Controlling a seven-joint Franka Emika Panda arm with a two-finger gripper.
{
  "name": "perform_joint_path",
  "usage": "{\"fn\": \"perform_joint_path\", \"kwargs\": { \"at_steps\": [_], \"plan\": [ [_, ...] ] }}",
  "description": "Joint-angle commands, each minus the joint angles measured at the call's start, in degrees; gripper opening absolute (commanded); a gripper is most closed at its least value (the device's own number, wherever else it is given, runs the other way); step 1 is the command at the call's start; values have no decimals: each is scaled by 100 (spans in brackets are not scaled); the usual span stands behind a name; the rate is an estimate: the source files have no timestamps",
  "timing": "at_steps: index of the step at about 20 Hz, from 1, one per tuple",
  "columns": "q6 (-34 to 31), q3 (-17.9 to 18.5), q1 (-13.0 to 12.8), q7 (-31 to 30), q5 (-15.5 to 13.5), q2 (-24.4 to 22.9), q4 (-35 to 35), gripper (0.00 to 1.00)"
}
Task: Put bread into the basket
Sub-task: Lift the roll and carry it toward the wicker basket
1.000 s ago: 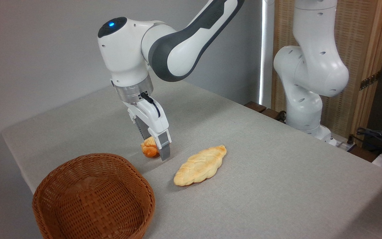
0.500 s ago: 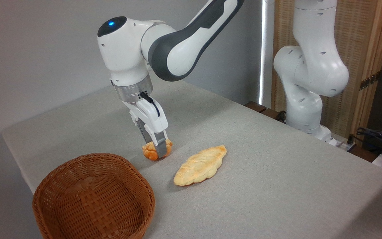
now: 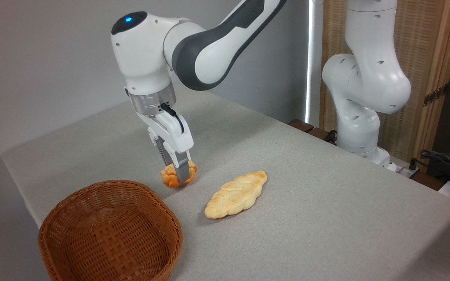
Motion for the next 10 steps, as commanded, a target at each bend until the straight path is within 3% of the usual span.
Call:
{"fn": "perform_joint_path", "kwargs": {
  "at_steps": [1,7,10],
  "plan": [
    [-72,54,-6,-17,-29,-88,314,48],
    [15,167,38,44,-20,-141,798,48],
    [566,265,38,45,-29,-123,886,47]
  ]
}}
